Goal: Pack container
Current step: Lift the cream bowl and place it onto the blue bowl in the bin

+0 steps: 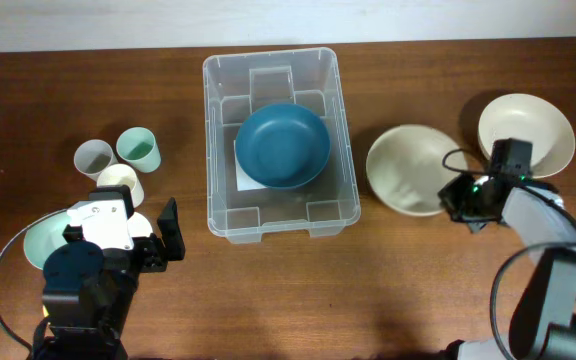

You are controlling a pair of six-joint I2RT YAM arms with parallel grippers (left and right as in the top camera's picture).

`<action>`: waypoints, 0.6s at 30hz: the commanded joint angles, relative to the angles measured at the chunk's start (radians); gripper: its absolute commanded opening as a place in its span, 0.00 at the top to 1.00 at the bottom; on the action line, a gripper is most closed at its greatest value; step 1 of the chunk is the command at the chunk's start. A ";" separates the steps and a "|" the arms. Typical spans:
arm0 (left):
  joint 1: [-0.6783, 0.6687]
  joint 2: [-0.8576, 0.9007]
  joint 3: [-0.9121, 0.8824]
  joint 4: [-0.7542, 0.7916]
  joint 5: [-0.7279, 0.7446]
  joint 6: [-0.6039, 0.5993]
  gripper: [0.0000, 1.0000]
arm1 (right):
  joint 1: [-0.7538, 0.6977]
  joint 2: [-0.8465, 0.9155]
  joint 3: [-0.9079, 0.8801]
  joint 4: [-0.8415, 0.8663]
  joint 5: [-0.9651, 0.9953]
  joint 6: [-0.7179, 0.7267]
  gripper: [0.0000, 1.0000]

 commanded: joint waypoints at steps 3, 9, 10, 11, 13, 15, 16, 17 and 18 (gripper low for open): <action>0.001 0.002 0.014 0.000 0.011 -0.009 0.00 | 0.014 -0.150 0.212 -0.061 -0.024 -0.047 0.96; 0.001 0.002 0.014 0.000 0.011 -0.009 0.00 | 0.119 -0.172 0.450 -0.182 -0.023 -0.153 0.96; 0.001 0.002 0.014 0.000 0.011 -0.009 0.00 | 0.156 -0.172 0.490 -0.196 -0.023 -0.189 0.96; 0.001 0.002 0.014 0.000 0.011 -0.009 0.00 | 0.186 -0.172 0.518 -0.202 -0.023 -0.214 0.96; 0.001 0.002 0.014 0.000 0.011 -0.009 0.00 | 0.267 -0.171 0.575 -0.215 0.005 -0.254 0.96; 0.001 0.002 0.014 0.000 0.011 -0.009 0.00 | 0.346 -0.170 0.607 -0.217 0.066 -0.270 0.96; 0.001 0.002 0.014 0.000 0.011 -0.009 0.00 | 0.386 -0.169 0.615 -0.212 0.092 -0.278 0.96; 0.001 0.002 0.014 -0.001 0.011 -0.009 0.00 | 0.462 -0.163 0.617 -0.194 0.145 -0.304 0.96; 0.001 0.002 0.014 -0.001 0.011 -0.009 0.00 | 0.499 -0.154 0.617 -0.185 0.175 -0.322 0.96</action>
